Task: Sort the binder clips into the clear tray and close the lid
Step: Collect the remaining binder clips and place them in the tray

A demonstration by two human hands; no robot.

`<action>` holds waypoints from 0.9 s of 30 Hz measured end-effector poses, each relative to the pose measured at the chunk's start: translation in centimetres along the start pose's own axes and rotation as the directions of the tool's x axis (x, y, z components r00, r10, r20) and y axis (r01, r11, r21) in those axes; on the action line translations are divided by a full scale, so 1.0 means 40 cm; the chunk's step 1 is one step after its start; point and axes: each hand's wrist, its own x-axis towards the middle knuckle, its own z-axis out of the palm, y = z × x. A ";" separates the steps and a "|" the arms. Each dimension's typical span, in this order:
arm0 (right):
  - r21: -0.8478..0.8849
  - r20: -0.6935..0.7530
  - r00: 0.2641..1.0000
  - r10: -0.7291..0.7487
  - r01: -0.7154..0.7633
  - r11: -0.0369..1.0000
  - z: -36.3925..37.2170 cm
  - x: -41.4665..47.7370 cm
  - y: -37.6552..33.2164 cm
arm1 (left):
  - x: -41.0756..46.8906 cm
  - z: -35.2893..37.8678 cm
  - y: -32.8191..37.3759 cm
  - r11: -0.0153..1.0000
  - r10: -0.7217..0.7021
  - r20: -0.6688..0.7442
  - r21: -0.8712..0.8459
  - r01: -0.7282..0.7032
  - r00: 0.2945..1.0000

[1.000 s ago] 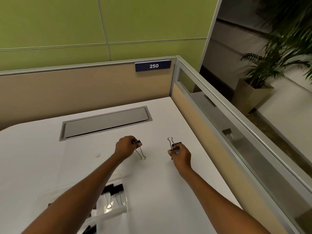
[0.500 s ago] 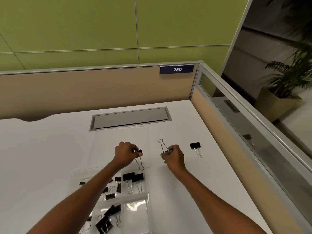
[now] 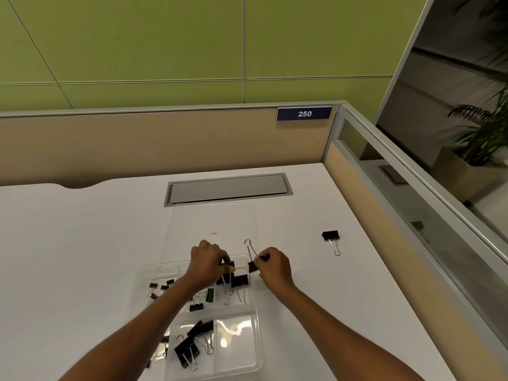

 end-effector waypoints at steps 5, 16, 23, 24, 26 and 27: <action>-0.119 -0.079 0.996 -0.043 0.033 0.992 0.028 -0.026 0.019 | -0.025 0.010 0.005 0.997 0.020 0.031 0.078 -0.022 0.999; -0.256 -0.151 0.987 -0.053 0.012 0.967 0.089 -0.080 0.027 | -0.050 0.038 0.006 0.977 0.073 0.062 0.194 -0.083 0.995; -0.423 -0.256 0.956 -0.142 0.021 0.906 0.101 -0.103 0.022 | -0.046 0.050 -0.001 0.973 0.088 0.047 0.210 -0.096 0.995; -0.443 -0.253 0.955 -0.156 0.029 0.896 0.101 -0.103 0.024 | -0.044 0.049 -0.001 0.974 0.087 0.040 0.205 -0.094 0.995; -0.483 -0.233 0.956 -0.179 0.046 0.874 0.104 -0.103 0.027 | -0.042 0.047 -0.004 0.977 0.087 0.016 0.196 -0.088 0.996; -0.498 -0.225 0.956 -0.189 0.054 0.866 0.105 -0.104 0.026 | -0.041 0.046 -0.007 0.979 0.085 0.001 0.185 -0.084 0.996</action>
